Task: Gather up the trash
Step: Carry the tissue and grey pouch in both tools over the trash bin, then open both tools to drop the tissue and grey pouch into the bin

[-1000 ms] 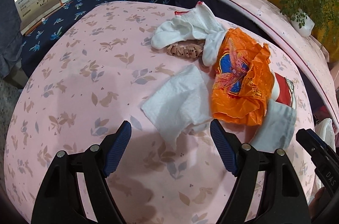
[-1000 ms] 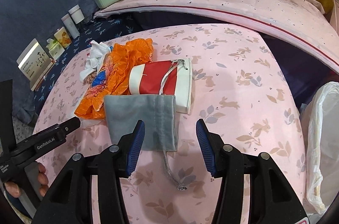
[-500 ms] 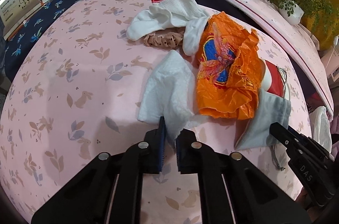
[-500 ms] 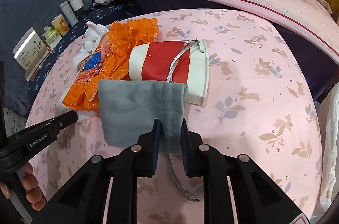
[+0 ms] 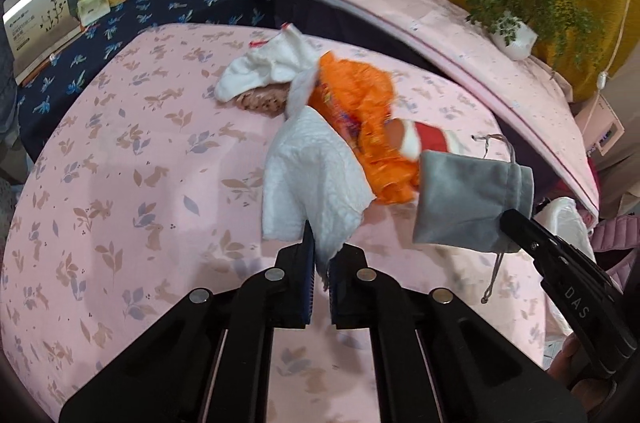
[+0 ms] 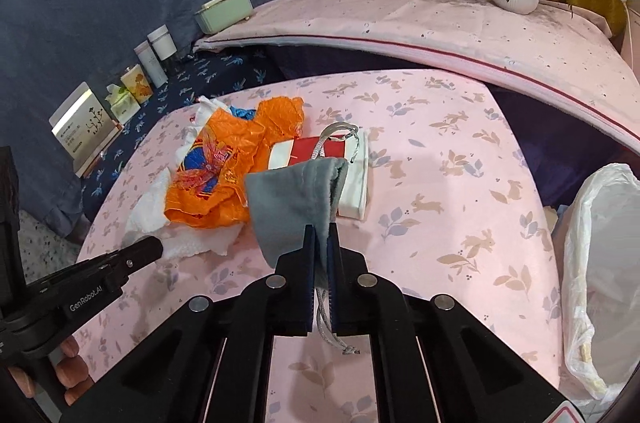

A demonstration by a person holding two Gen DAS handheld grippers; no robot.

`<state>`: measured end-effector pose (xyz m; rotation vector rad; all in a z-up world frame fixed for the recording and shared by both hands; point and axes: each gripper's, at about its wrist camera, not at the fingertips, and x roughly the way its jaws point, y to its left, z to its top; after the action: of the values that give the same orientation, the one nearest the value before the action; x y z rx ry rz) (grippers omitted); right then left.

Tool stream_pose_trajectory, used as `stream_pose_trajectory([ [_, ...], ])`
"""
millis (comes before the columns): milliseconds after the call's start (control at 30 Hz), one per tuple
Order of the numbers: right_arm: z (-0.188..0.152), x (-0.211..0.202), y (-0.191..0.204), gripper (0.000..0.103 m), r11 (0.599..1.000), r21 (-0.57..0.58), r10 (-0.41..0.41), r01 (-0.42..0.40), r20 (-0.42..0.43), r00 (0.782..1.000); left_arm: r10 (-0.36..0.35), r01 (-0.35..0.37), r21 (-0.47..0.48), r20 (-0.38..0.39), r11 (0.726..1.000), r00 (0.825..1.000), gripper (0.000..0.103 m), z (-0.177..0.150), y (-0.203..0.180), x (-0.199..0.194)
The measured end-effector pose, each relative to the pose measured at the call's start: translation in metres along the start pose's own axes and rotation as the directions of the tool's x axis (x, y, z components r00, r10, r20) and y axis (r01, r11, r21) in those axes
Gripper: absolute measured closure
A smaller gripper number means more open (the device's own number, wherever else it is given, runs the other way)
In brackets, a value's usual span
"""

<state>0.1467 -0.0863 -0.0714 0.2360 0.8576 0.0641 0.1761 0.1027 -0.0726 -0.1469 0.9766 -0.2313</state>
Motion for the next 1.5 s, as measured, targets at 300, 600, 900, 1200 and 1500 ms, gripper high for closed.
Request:
stream_pose_trajectory([
  [300,0.015,-0.061,-0.021,0.098,0.999,0.033,-0.004,-0.001,0.129,0.992,-0.068,0.062,0.088,0.066,0.994,0.995,0.098,0.002,-0.054,-0.039],
  [600,0.02,-0.108,-0.071,0.098,0.993,0.113,-0.045,0.021,0.221,0.974,-0.147,0.129,0.183,0.086,0.975,0.985,0.098,0.006,-0.118,-0.057],
  [900,0.01,-0.143,-0.137,0.098,0.973,0.219,-0.137,0.078,0.267,0.954,-0.227,0.197,0.305,0.064,0.932,0.972,0.098,0.001,-0.2,-0.061],
  [1200,-0.015,-0.171,-0.208,0.098,0.925,0.352,-0.244,0.142,0.265,0.933,-0.295,0.273,0.415,-0.013,0.868,0.956,0.098,-0.017,-0.282,-0.05],
  [1500,-0.045,-0.183,-0.264,0.098,0.873,0.453,-0.31,0.18,0.233,0.922,-0.326,0.333,0.478,-0.1,0.813,0.94,0.097,-0.04,-0.339,-0.031],
])
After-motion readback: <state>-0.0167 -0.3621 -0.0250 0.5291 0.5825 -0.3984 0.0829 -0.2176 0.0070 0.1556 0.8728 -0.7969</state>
